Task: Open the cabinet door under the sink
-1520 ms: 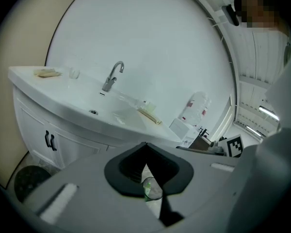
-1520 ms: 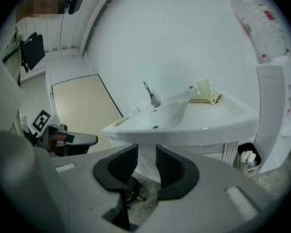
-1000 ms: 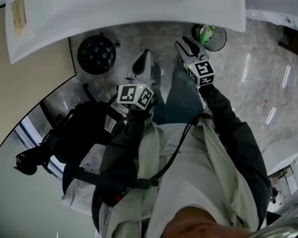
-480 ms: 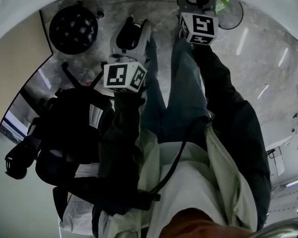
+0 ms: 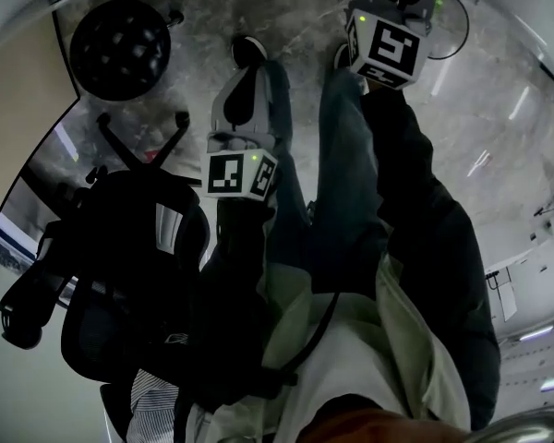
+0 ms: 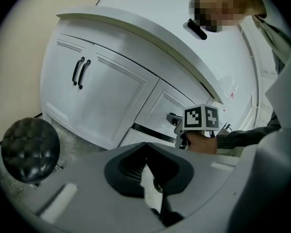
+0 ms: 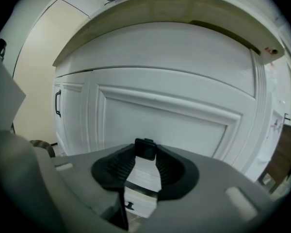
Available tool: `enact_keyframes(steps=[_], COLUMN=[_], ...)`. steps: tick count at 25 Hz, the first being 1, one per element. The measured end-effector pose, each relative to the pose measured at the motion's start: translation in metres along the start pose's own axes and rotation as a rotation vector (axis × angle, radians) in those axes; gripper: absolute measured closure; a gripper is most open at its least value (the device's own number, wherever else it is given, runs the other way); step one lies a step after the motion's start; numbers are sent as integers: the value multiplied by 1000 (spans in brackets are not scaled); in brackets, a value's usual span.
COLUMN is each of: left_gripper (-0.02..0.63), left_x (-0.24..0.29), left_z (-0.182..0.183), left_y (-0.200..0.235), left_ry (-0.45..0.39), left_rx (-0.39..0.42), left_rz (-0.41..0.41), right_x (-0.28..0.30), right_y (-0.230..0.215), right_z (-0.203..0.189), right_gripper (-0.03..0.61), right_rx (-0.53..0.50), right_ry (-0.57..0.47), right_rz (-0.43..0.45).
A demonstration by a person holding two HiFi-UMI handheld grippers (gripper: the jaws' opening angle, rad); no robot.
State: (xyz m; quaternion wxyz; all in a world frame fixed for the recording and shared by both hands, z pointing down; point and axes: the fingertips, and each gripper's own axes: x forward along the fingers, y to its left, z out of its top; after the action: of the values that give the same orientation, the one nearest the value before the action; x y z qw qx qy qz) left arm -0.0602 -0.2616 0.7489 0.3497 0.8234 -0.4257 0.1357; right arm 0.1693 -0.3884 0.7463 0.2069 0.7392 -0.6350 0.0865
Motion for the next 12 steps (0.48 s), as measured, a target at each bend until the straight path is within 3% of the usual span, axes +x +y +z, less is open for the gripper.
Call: enact_keyframes(steps=[12], left_gripper=[606], left_x=[22], left_z=[23], left_y=[-27], left_ry=[-68], left_rx=[71], left_rz=[-13], right_x=[-58], right_y=[18], right_z=[-19], right_gripper=[451], right_rx=[33], right_ry=[25], right_rz=[98])
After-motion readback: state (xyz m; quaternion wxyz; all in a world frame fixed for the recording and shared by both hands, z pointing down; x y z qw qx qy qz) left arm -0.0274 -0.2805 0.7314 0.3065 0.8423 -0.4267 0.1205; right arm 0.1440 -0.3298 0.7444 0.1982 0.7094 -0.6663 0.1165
